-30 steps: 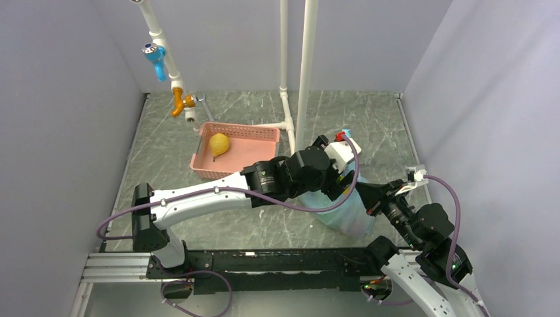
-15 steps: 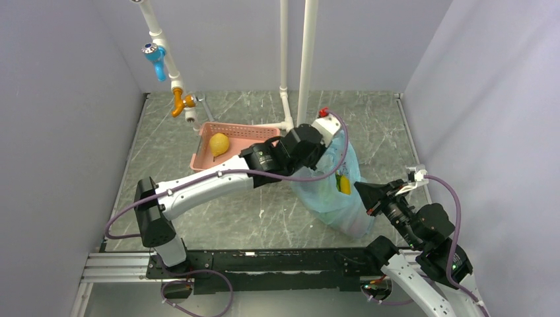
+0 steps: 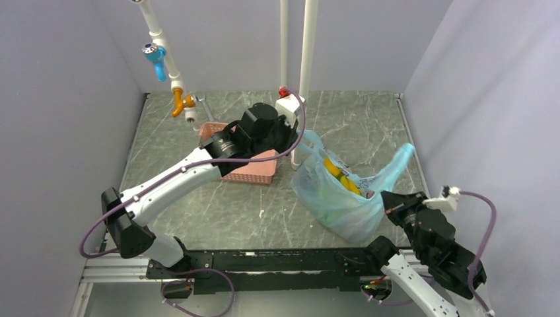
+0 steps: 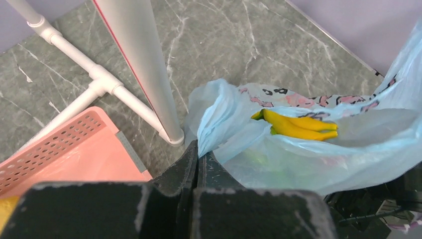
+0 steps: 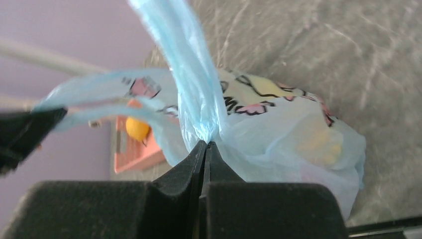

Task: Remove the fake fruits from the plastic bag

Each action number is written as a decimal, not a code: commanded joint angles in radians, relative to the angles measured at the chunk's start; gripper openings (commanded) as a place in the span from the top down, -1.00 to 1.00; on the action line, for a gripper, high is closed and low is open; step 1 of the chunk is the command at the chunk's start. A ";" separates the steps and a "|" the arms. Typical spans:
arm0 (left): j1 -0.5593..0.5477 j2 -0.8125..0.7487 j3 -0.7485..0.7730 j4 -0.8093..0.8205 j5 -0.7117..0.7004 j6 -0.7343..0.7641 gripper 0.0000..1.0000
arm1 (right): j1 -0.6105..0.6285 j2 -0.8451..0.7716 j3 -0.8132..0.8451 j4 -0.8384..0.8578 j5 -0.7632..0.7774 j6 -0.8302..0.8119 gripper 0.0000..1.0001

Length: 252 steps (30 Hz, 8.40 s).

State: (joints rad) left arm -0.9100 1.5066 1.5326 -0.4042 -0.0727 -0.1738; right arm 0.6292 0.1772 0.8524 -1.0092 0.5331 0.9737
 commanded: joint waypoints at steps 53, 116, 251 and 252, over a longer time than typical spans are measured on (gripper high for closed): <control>0.033 -0.132 0.006 -0.097 0.119 0.082 1.00 | 0.075 0.828 0.340 0.036 -0.286 -0.760 -0.59; -0.311 0.019 -0.373 0.177 -0.119 -1.585 -0.16 | 0.074 0.599 0.203 0.256 -0.257 -0.653 1.00; -0.287 0.055 -0.239 0.390 0.075 -0.190 0.20 | 0.000 0.485 0.271 -0.043 -0.592 -0.481 1.00; -0.291 0.074 -0.237 0.394 0.076 -0.184 0.20 | -0.001 0.483 0.265 -0.040 -0.588 -0.481 1.00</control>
State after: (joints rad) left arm -1.1870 1.5337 1.2961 -0.0948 0.0097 -0.3965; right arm 0.6289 0.6647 1.1419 -1.1297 0.0078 0.5381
